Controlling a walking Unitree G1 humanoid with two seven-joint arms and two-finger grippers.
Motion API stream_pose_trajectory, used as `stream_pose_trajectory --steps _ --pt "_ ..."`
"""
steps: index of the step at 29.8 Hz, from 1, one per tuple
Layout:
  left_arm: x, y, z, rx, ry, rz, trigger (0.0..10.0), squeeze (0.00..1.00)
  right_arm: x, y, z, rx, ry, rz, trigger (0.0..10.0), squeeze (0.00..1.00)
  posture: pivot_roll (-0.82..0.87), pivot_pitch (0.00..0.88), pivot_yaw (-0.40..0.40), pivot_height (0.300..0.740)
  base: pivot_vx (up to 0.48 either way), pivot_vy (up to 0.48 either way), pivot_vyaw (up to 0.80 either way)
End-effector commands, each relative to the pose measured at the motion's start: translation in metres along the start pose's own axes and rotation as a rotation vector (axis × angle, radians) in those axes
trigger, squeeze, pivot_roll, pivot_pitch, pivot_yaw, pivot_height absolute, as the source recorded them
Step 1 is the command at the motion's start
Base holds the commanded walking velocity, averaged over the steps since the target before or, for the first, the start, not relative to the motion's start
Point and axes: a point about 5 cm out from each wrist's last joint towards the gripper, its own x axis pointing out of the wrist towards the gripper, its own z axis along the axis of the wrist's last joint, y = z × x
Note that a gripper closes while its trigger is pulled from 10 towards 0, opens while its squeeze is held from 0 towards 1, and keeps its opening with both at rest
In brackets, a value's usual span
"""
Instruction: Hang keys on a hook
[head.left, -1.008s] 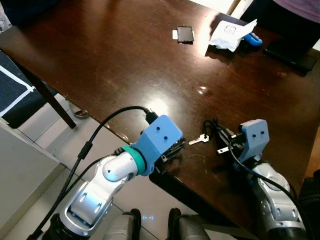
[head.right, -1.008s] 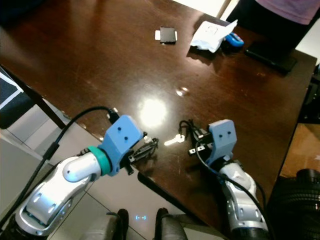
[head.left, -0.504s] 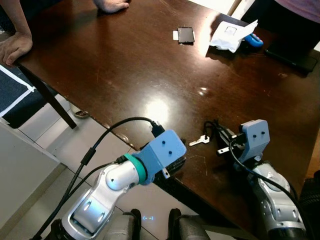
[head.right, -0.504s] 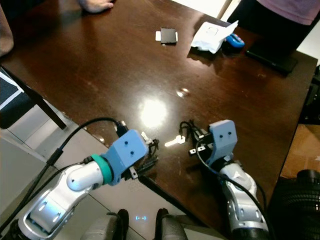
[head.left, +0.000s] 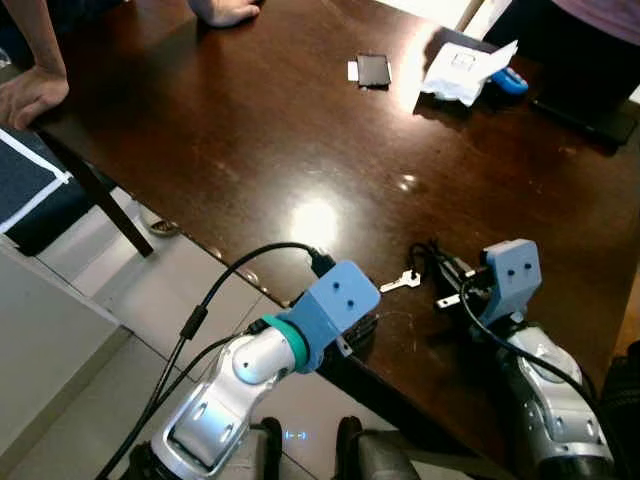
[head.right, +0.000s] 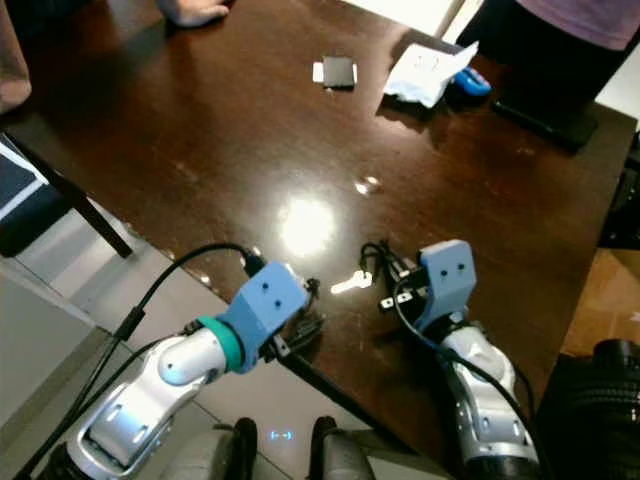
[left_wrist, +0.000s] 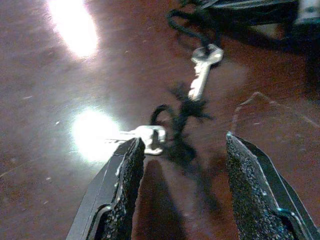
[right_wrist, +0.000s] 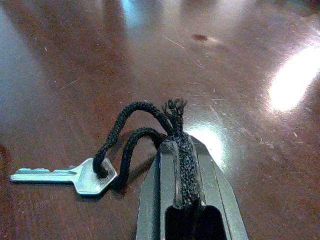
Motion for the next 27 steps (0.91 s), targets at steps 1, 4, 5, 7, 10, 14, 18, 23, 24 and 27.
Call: stream_pose_trajectory --steps 1,4,5,7,10,14,18,23,24,27 --pt "0.001 0.002 -0.004 -0.010 0.016 0.017 10.0 0.00 -0.009 0.006 -0.024 0.031 0.114 0.015 10.0 0.00 0.01 0.234 0.085 0.740 0.000 0.000 0.00" --pt "0.001 0.004 -0.005 -0.015 0.017 0.021 10.0 0.00 -0.009 0.006 -0.024 0.031 0.115 0.016 10.0 0.00 0.01 0.234 0.086 0.740 0.000 0.000 0.00" --pt "0.001 0.006 -0.005 -0.019 0.019 0.025 9.2 0.00 -0.009 0.005 -0.025 0.032 0.116 0.015 10.0 0.00 0.02 0.237 0.089 0.740 0.000 0.000 0.00" --pt "0.000 0.008 -0.007 -0.022 0.022 0.034 4.7 0.00 -0.009 0.006 -0.025 0.034 0.118 0.014 10.0 0.00 0.02 0.240 0.091 0.740 0.000 0.000 0.00" --pt "0.001 0.009 -0.007 -0.022 0.022 0.037 0.0 0.00 -0.009 0.006 -0.026 0.035 0.118 0.014 10.0 0.00 0.02 0.240 0.091 0.740 0.000 0.000 0.00" --pt "0.000 0.009 -0.008 -0.025 0.023 0.039 0.0 0.00 -0.008 0.008 -0.026 0.039 0.117 0.016 10.0 0.00 0.02 0.243 0.094 0.740 0.000 0.000 0.00" --pt "-0.002 0.010 -0.011 -0.029 0.028 0.040 0.0 0.00 -0.008 0.009 -0.026 0.042 0.117 0.017 10.0 0.00 0.03 0.246 0.093 0.740 0.000 0.000 0.00" --pt "-0.004 0.012 -0.011 -0.040 0.028 0.051 0.0 0.00 -0.008 0.008 -0.026 0.042 0.119 0.017 10.0 0.00 0.03 0.246 0.092 0.740 0.000 0.000 0.00" --pt "-0.004 0.012 -0.011 -0.040 0.028 0.051 0.0 0.00 -0.008 0.008 -0.026 0.042 0.119 0.017 10.0 0.00 0.03 0.246 0.092 0.740 0.000 0.000 0.00" --pt "-0.006 0.017 -0.009 -0.056 0.019 0.076 0.0 0.00 -0.007 0.009 -0.026 0.042 0.117 0.018 10.0 0.00 0.03 0.241 0.091 0.740 0.000 0.000 0.00"
